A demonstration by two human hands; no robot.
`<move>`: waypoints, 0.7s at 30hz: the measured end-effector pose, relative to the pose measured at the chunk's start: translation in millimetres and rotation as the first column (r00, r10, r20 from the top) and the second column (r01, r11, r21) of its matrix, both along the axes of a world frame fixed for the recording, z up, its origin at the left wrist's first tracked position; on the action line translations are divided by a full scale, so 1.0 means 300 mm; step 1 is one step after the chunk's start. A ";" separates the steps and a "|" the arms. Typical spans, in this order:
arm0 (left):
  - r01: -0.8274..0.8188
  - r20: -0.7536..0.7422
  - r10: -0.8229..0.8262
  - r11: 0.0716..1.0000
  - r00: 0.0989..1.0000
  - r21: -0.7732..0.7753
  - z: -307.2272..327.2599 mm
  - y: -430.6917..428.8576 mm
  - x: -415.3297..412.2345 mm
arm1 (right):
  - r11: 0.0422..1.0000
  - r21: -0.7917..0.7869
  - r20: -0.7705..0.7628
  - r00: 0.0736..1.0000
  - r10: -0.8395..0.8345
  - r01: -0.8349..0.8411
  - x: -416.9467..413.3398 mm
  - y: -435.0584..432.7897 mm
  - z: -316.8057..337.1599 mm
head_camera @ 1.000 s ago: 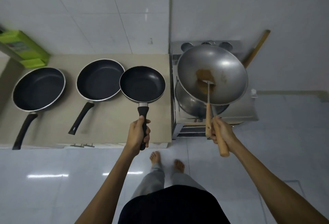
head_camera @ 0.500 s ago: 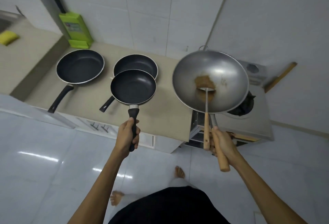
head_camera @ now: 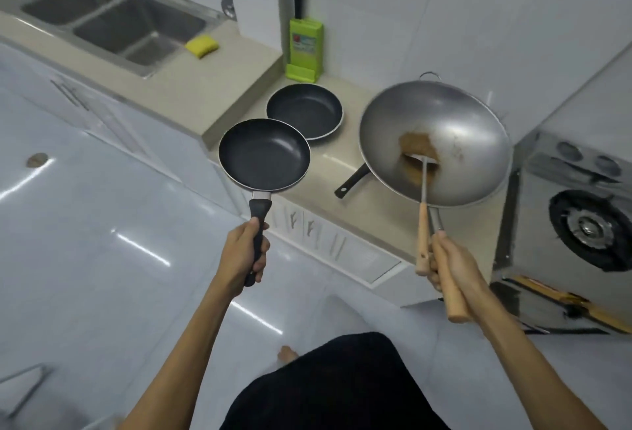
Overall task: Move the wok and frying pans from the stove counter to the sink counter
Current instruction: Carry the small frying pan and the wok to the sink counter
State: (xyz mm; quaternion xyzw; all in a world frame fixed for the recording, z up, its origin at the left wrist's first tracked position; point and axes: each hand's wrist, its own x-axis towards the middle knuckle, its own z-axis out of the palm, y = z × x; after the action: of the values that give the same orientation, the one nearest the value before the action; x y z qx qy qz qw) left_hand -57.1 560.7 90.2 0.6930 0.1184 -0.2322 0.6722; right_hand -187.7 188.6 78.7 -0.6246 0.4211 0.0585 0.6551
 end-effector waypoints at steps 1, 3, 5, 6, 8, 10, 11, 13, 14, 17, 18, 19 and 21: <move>-0.020 0.001 0.020 1.000 1.000 -0.003 -0.004 0.039 0.015 | 1.000 -0.016 0.000 1.000 0.027 -0.027 0.036 0.031 0.004; -0.065 -0.003 0.065 0.998 0.998 -0.012 -0.011 0.103 0.053 | 0.996 -0.044 -0.003 0.997 0.076 -0.076 0.119 0.087 0.014; -0.111 -0.006 0.111 0.993 0.994 -0.028 -0.015 0.160 0.100 | 0.991 -0.058 -0.018 0.993 0.120 -0.120 0.208 0.138 0.023; -0.131 -0.002 0.131 0.991 0.991 -0.036 -0.017 0.188 0.130 | 0.988 -0.066 -0.026 0.990 0.140 -0.142 0.256 0.164 0.024; -0.162 0.008 0.163 0.986 0.987 -0.047 -0.024 0.245 0.206 | 0.981 -0.071 -0.028 0.984 0.178 -0.180 0.359 0.212 0.016; -0.192 0.009 0.192 0.980 0.981 -0.052 -0.031 0.299 0.299 | 0.976 -0.060 -0.017 0.977 0.211 -0.212 0.474 0.267 0.007; -0.208 0.009 0.209 0.977 0.978 -0.052 -0.034 0.325 0.353 | 0.974 -0.050 -0.008 0.975 0.221 -0.222 0.537 0.297 0.002; -0.244 0.003 0.244 0.969 0.970 -0.045 -0.035 0.373 0.468 | 0.971 -0.040 -0.005 0.972 0.235 -0.235 0.666 0.358 -0.003; -0.261 -0.001 0.261 0.964 0.965 -0.043 -0.033 0.395 0.530 | 0.967 -0.046 -0.013 0.968 0.249 -0.250 0.734 0.387 -0.004; -0.309 -0.001 0.309 0.950 0.951 -0.040 -0.019 0.474 0.729 | 0.952 -0.066 -0.029 0.954 0.298 -0.299 0.954 0.468 0.002; -0.325 -0.003 0.325 0.945 0.946 -0.038 -0.014 0.504 0.794 | 0.947 -0.063 -0.028 0.949 0.314 -0.316 1.029 0.491 0.007; -0.342 -0.006 0.342 0.939 0.940 -0.036 -0.010 0.533 0.858 | 0.940 -0.058 -0.029 0.941 0.336 -0.337 1.102 0.513 0.015; -0.379 -0.009 0.379 0.925 0.926 -0.037 -0.006 0.589 0.983 | 0.921 -0.044 -0.033 0.922 0.386 -0.387 1.240 0.555 0.036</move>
State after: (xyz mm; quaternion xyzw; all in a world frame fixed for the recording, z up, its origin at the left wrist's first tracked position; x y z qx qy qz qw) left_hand 237.6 737.3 88.5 0.6442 0.2460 -0.1009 0.7172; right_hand 184.3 355.0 89.4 -0.7107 0.2986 0.1835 0.6100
